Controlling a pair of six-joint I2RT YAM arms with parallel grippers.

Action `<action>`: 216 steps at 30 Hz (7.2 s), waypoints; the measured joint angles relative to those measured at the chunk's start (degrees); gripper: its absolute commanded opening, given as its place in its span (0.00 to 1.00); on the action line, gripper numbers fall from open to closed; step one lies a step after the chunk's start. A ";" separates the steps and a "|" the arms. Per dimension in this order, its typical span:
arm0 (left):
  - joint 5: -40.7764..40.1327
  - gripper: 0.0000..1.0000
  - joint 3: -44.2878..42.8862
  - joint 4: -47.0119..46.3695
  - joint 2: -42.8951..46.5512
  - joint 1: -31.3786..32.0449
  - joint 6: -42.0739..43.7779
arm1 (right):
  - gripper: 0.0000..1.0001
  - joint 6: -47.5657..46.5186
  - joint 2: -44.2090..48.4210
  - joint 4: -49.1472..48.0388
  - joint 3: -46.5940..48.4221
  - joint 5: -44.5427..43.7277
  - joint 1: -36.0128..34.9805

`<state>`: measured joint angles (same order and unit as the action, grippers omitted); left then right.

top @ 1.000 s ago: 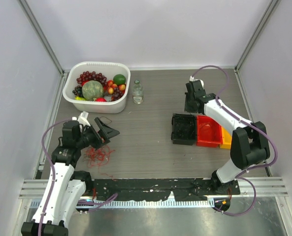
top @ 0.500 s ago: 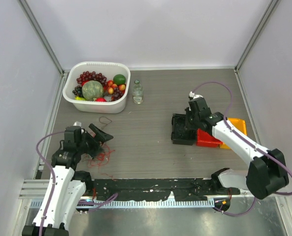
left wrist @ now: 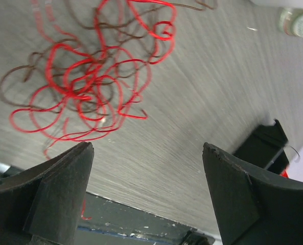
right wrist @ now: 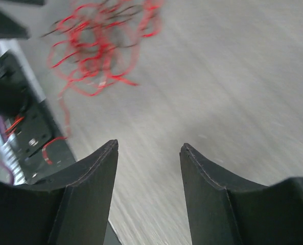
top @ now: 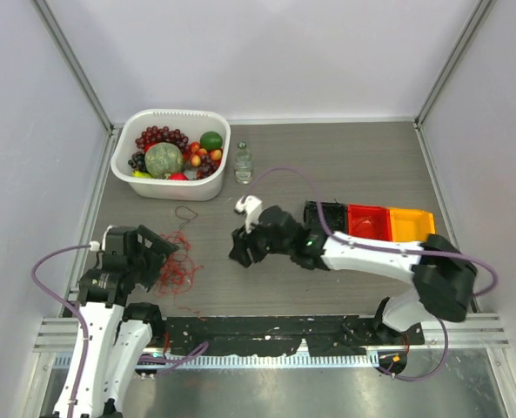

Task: Untangle the cables

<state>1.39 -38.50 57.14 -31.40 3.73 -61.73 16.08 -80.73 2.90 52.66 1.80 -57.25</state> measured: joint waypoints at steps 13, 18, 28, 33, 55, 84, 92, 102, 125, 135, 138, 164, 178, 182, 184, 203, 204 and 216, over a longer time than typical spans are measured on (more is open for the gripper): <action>-6.97 0.82 -0.11 8.63 0.33 0.00 -5.44 | 0.60 -4.90 -33.18 -20.04 12.22 13.42 -5.46; -5.22 0.81 0.02 6.86 -2.51 0.00 -5.14 | 0.56 -7.37 -37.77 -19.91 17.73 14.47 -6.40; -3.26 0.75 0.90 1.03 -5.62 0.00 -4.17 | 0.01 -9.01 -38.53 -21.27 15.61 13.68 -10.95; 1.95 0.85 4.33 -6.67 -9.09 0.00 -2.71 | 0.01 -7.89 -33.81 -20.31 10.36 8.61 -11.26; 17.70 0.90 13.31 -50.47 -38.91 0.02 -4.70 | 0.01 -2.71 24.26 7.17 16.72 -8.28 -10.88; 16.94 0.89 9.31 -37.13 -10.58 -1.62 5.66 | 0.01 -7.26 29.27 9.42 18.93 -25.55 -10.88; 15.61 0.83 3.48 -24.55 -7.65 -1.62 8.66 | 0.01 -1.64 -1.79 14.75 10.75 -26.91 -5.84; 23.30 0.81 13.42 -22.47 -4.66 -1.62 5.66 | 0.63 1.81 -11.54 19.61 11.28 -23.65 -0.17; 11.37 0.82 0.98 -10.27 3.63 -1.62 4.04 | 0.59 1.99 -20.70 -4.22 10.88 -7.15 -24.37; 6.08 0.82 -4.83 -4.50 8.28 -1.62 6.78 | 0.58 -6.34 -27.02 -8.20 13.33 -5.77 -25.64; 6.03 0.82 -4.76 -3.21 8.44 -1.62 6.93 | 0.56 -8.55 -29.97 -8.50 14.75 -6.32 -26.60; 13.86 0.84 0.22 -9.70 5.84 -1.62 8.17 | 0.01 -8.33 3.61 -8.15 10.64 -19.10 -20.74; 33.11 0.99 14.84 -43.08 -0.44 8.98 -1.99 | 0.01 -6.91 6.40 3.04 37.44 -13.00 -8.59; 25.79 1.00 11.52 -47.50 -6.03 20.50 -0.20 | 0.01 -6.60 3.89 5.42 44.50 -11.26 -8.48; 20.92 1.00 8.94 -48.33 -9.70 25.29 2.47 | 0.01 -5.95 2.71 6.67 47.12 -9.81 -8.48; -5.29 0.63 5.44 -51.67 -35.28 28.72 13.00 | 0.01 0.79 4.76 10.23 73.92 0.33 -8.46; -5.53 0.62 5.95 -51.58 -34.99 27.52 13.05 | 0.01 0.81 5.46 9.51 74.44 0.33 -8.46; -2.86 0.84 10.78 -48.81 -19.71 18.08 12.15 | 0.01 -1.40 10.23 2.86 75.52 -0.26 -8.35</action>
<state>-1.48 -27.73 8.34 -51.11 21.80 -49.58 14.68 -70.50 5.76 128.18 1.54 -65.60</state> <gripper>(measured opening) 0.713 0.028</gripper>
